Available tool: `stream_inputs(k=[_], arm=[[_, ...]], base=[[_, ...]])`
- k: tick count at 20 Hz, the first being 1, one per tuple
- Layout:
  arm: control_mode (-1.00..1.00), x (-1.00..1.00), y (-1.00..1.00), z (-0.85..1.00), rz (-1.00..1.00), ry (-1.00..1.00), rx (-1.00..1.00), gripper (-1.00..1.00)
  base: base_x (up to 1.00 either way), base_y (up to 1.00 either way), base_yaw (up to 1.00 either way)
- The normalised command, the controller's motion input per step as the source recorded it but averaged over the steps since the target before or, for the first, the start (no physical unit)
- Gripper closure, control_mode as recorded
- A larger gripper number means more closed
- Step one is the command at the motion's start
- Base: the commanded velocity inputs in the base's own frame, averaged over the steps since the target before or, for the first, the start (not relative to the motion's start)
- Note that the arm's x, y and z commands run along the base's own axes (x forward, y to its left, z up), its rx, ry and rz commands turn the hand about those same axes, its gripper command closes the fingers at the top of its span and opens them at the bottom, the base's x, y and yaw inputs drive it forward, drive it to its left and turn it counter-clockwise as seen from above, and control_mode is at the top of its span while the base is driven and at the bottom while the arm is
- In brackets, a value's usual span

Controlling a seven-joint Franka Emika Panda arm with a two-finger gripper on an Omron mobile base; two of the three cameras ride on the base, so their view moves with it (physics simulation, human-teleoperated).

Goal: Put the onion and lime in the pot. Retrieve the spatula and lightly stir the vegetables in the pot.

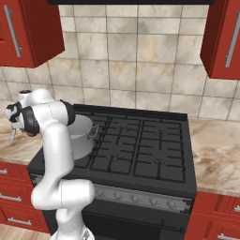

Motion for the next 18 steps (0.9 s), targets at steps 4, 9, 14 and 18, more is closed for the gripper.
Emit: stream_inputs(k=[4, 9, 14, 18], arm=[[-1.0, 0.04, 0.01, -0.08, 0.0, 0.0, -0.02, -1.0], [-1.0, 0.01, 0.01, -0.06, 0.0, 0.0, -0.02, -1.0], [-1.0, 0.0, 0.0, -0.03, 0.01, 0.0, 0.0, -1.0], [-1.0, 0.0, 0.0, 0.0, 0.0, 0.0, 0.0, -1.0]], base=[[0.0, 0.0, 0.0], [0.0, 0.0, 0.0], [0.0, 0.0, 0.0], [0.0, 0.0, 0.0]])
